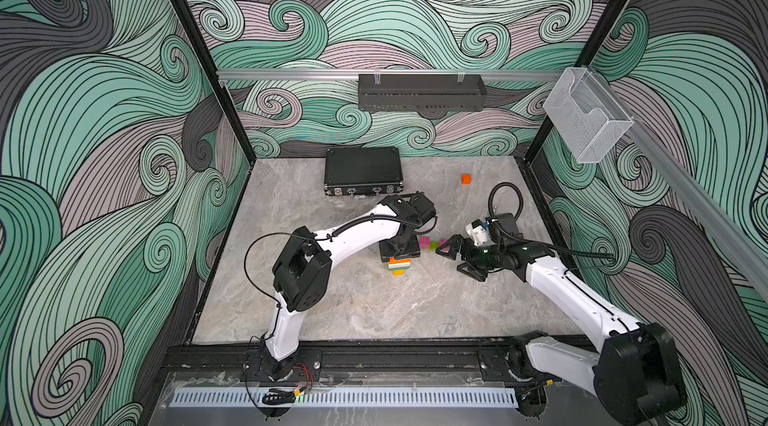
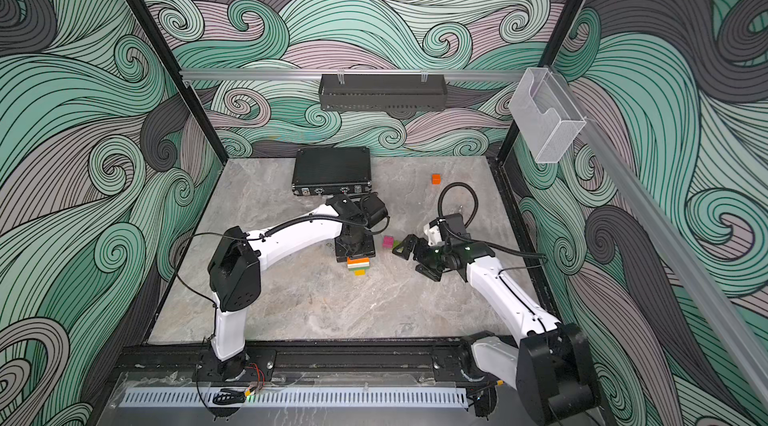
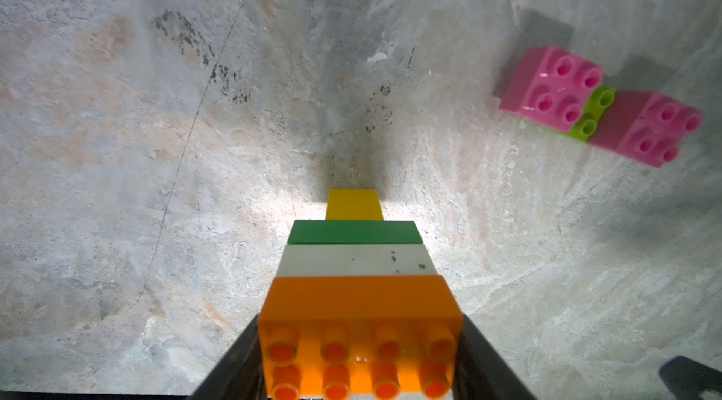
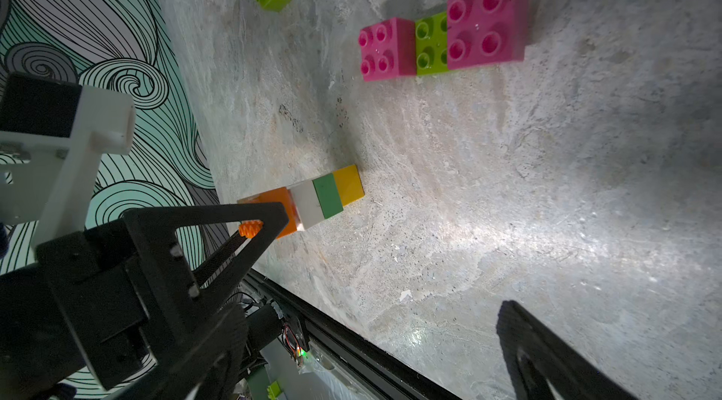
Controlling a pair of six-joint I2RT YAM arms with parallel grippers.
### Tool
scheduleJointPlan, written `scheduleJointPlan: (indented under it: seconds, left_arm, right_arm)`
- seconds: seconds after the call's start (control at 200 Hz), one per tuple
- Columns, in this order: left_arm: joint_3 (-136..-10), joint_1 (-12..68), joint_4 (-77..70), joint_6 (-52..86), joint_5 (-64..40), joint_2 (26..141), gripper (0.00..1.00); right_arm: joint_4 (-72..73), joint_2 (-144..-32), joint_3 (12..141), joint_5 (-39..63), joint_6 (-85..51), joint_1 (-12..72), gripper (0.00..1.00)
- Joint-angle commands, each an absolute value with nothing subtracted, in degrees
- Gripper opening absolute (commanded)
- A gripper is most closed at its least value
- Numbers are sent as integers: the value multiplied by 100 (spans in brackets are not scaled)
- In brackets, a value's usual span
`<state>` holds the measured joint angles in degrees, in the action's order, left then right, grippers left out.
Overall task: Assemble a carrot with lego
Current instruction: Assemble the lego brick with the lego brick.
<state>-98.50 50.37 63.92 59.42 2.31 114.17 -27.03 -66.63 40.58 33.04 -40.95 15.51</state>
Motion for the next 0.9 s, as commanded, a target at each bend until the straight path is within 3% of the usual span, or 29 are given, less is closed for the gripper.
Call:
scheduleJointPlan:
  seconds: [0.0,0.896]
  left_arm:
    - [-9949,5027,6559,6135,134,11688,0]
    - [-9705,5087,6710,5787,92,11704,0]
  right_arm:
    - [-2755,-6609,4069,3287,-4104,1512,100]
    - [-2830,-6545,4025,3226,-4087,1441,100]
